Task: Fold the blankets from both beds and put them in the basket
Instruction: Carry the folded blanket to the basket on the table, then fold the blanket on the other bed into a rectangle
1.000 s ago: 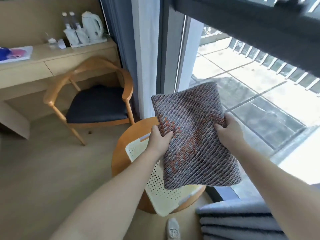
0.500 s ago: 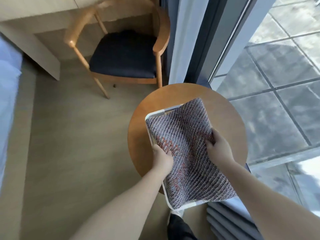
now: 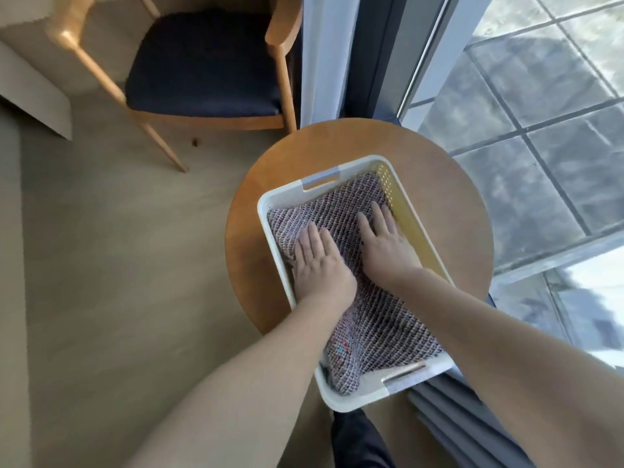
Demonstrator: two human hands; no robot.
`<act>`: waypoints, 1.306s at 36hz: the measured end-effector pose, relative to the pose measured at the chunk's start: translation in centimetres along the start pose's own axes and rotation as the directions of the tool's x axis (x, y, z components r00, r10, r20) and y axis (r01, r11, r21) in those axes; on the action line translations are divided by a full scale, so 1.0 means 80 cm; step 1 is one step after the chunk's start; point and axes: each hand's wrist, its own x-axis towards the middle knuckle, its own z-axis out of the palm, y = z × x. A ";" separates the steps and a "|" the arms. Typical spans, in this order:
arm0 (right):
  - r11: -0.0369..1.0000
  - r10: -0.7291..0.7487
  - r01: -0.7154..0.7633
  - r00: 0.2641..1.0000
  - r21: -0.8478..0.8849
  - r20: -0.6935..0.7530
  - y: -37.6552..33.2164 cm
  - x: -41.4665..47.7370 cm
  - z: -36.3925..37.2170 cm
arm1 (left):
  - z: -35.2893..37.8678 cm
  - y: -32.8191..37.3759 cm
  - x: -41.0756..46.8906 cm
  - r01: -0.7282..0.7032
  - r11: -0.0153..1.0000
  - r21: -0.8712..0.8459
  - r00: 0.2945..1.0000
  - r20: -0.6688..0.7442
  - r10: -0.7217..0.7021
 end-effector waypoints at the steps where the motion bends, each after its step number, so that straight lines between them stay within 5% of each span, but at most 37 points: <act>1: 1.000 -0.023 0.022 1.000 -0.012 -0.011 -0.001 0.014 0.002 | 0.004 -0.001 0.007 0.013 1.000 0.016 1.000 0.018 -0.014; 15: 0.970 -0.125 0.134 0.991 -0.205 0.056 0.041 0.073 0.058 | 0.066 -0.028 0.049 0.085 0.974 0.209 0.993 0.065 -0.100; 26: 0.977 -0.108 0.130 0.985 -0.167 0.136 0.060 -0.053 0.073 | 0.086 0.021 -0.070 0.015 0.997 0.081 0.992 0.127 -0.025; 37: 0.963 -0.144 0.177 0.976 -0.204 0.163 0.077 -0.045 0.109 | 0.128 0.001 -0.065 0.012 1.000 0.002 0.999 0.052 -0.012; 47: 0.993 -0.090 0.097 0.991 -0.070 0.095 0.042 -0.091 -0.002 | 0.008 0.007 -0.077 0.033 0.984 -0.178 0.994 0.107 -0.014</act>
